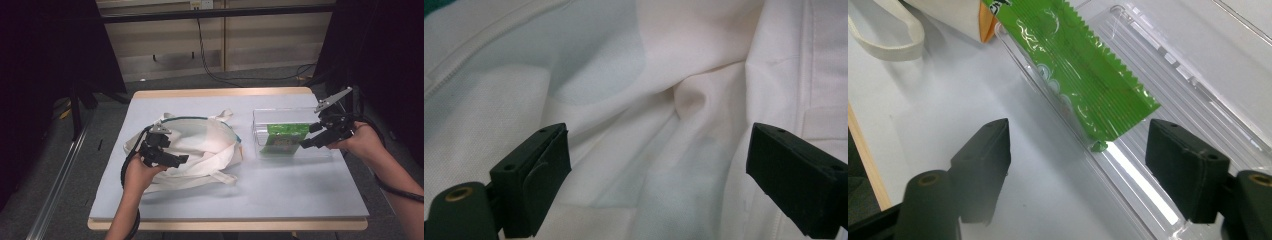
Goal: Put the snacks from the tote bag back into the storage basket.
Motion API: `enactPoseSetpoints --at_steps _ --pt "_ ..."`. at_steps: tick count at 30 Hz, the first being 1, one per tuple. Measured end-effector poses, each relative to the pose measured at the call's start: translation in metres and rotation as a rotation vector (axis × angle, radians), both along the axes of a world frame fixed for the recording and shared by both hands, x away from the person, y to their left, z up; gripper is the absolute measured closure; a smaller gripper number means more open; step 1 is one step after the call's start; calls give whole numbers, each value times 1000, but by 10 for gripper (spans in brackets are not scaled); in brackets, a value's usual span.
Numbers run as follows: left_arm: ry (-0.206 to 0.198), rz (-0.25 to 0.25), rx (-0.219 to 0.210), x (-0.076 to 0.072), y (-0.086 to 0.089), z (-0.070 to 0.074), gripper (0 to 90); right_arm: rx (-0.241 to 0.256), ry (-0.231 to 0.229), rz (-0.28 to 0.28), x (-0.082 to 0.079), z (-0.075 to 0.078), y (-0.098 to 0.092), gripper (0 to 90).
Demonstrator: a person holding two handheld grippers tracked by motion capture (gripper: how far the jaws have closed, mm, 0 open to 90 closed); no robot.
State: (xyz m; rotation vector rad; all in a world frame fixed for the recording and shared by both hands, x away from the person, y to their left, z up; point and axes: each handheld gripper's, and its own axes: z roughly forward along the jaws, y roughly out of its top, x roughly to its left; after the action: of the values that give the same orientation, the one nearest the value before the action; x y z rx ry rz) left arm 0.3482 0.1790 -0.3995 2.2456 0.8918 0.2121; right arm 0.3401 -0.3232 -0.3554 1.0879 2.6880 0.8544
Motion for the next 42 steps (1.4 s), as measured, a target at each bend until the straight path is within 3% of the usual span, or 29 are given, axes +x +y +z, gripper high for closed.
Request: enactPoseSetpoints --at_steps 7,12,14,18,22,42 --pt "-6 -5 12 -4 0 2 107 14 -3 -7 -8 -3 -4 221" --pt "-12 1 -2 -4 -2 2 107 25 -11 -7 -16 -6 -7 213" --pt "-19 -1 13 -4 -3 3 107 28 -4 -9 -19 -7 -8 212" --pt "-24 4 -12 0 -5 5 105 21 -5 -4 -24 -11 -10 208" --pt "-30 -4 -8 2 -7 6 105 26 -6 -7 -32 -15 -9 202" --pt "-31 -14 -14 3 -7 8 104 47 -7 37 -54 -34 5 169"
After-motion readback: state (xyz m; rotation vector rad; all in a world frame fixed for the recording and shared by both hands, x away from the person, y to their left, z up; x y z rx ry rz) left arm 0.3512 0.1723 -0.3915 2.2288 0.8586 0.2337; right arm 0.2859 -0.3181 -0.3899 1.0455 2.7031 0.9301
